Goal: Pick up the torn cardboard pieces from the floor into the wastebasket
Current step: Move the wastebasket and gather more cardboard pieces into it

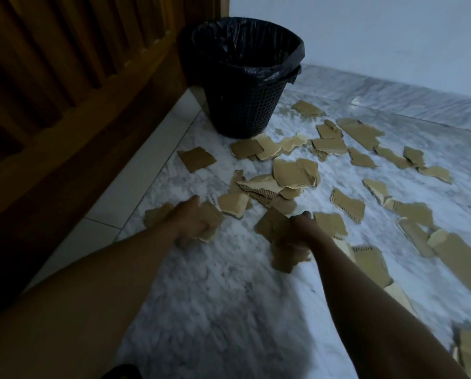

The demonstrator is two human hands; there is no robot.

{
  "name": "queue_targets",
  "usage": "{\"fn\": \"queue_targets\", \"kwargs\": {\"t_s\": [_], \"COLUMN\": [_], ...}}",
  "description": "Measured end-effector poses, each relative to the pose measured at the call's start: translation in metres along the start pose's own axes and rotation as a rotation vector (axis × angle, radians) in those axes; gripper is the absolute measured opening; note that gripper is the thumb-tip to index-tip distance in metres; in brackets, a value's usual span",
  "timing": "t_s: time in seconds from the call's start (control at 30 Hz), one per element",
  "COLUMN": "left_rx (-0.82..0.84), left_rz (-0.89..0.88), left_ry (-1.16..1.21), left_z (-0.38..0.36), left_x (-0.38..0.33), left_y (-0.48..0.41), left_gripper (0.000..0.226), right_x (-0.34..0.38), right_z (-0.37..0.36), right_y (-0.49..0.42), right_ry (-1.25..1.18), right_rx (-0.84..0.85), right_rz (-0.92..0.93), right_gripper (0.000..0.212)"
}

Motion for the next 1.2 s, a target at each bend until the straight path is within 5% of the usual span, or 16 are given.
{"fn": "queue_targets", "kwargs": {"t_s": [0.07,0.23,0.43,0.73,0.87,1.03,1.13,1.2], "left_rx": [-0.032,-0.068,0.045,0.221,0.23,0.252,0.239,0.269], "left_rz": [0.11,0.214,0.129,-0.034,-0.043,-0.102,-0.116,-0.129], "left_ry": [-0.087,-0.062,-0.126,-0.142,-0.227,-0.259,-0.21,-0.155], "left_z": [0.016,0.014,0.001,-0.032,-0.047,-0.061,-0.064,-0.063], "left_x": [0.017,0.056,0.035,-0.015,-0.038,-0.046,-0.042,-0.04], "left_y": [-0.006,-0.01,-0.015,-0.002,0.005,0.002,0.001,0.003], "left_gripper": [0.091,0.085,0.075,0.08,0.063,0.06,0.067,0.083], "right_x": [0.015,0.038,0.049,-0.011,-0.056,-0.071,-0.04,-0.03], "right_z": [-0.016,-0.027,-0.031,0.011,0.02,-0.025,-0.028,-0.026], "right_y": [0.003,0.001,0.01,0.044,0.057,0.036,0.048,0.052], "right_ry": [0.006,-0.254,-0.237,-0.379,-0.374,-0.358,-0.228,-0.217], "right_rx": [-0.03,-0.082,-0.049,0.051,-0.016,-0.137,-0.196,-0.185], "right_rz": [0.08,0.068,0.065,0.041,-0.14,-0.233,-0.241,-0.251], "right_gripper": [0.071,0.061,0.038,0.057,0.024,0.076,0.046,0.052]}}
Point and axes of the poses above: each hand's wrist, its own y-axis away from the middle knuckle, its own z-axis out of the back of the hand, x = y × z, the point moved 1 cm from there along -y, towards the middle knuckle, and after that the axes turned 8 degrees about y, right-handed, at the moved point
